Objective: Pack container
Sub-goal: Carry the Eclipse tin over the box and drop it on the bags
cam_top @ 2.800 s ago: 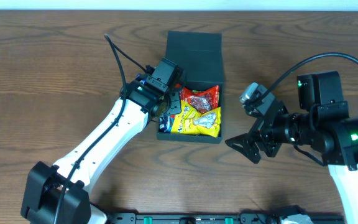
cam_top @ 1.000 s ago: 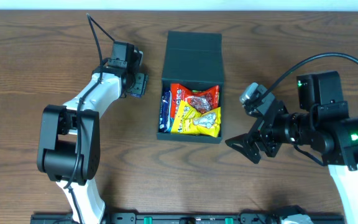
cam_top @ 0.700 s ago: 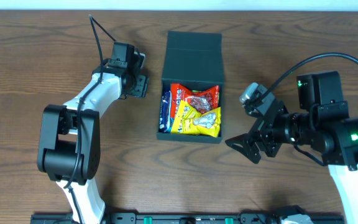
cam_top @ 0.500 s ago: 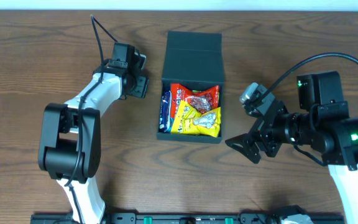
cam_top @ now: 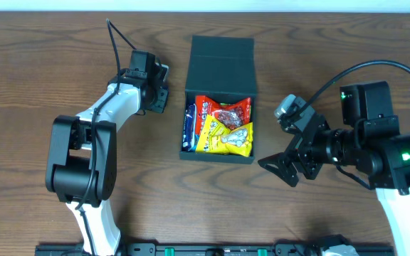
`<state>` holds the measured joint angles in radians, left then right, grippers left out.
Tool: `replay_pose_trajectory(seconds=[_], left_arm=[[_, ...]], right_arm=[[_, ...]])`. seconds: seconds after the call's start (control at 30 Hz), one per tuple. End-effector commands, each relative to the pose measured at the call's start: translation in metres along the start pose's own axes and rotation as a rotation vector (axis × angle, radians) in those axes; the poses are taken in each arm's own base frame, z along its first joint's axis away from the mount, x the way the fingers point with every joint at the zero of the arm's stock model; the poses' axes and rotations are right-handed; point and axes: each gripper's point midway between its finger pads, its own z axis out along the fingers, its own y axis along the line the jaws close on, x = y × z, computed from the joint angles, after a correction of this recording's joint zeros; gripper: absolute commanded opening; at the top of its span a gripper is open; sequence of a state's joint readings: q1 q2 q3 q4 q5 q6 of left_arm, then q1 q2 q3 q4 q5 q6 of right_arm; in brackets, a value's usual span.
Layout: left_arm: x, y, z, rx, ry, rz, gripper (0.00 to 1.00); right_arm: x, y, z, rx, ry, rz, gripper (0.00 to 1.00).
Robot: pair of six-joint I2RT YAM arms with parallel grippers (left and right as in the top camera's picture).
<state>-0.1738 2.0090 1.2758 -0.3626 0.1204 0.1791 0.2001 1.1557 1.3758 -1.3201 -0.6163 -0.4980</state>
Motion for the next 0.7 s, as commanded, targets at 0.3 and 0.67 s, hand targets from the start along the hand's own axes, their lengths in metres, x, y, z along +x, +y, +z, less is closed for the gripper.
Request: replay_pose_trajectory(seconds=[0.3, 0.67], left_arm=[[-0.025, 0.005, -0.035, -0.029, -0.092, -0.028, 0.25], [-0.054, -0.006, -0.112, -0.022, -0.250, -0.092, 0.23]], right_arm=[[-0.004, 0.001, -0.004, 0.003, -0.016, 0.000, 0.99], [-0.004, 0.001, -0.004, 0.003, -0.017, 0.000, 0.99]])
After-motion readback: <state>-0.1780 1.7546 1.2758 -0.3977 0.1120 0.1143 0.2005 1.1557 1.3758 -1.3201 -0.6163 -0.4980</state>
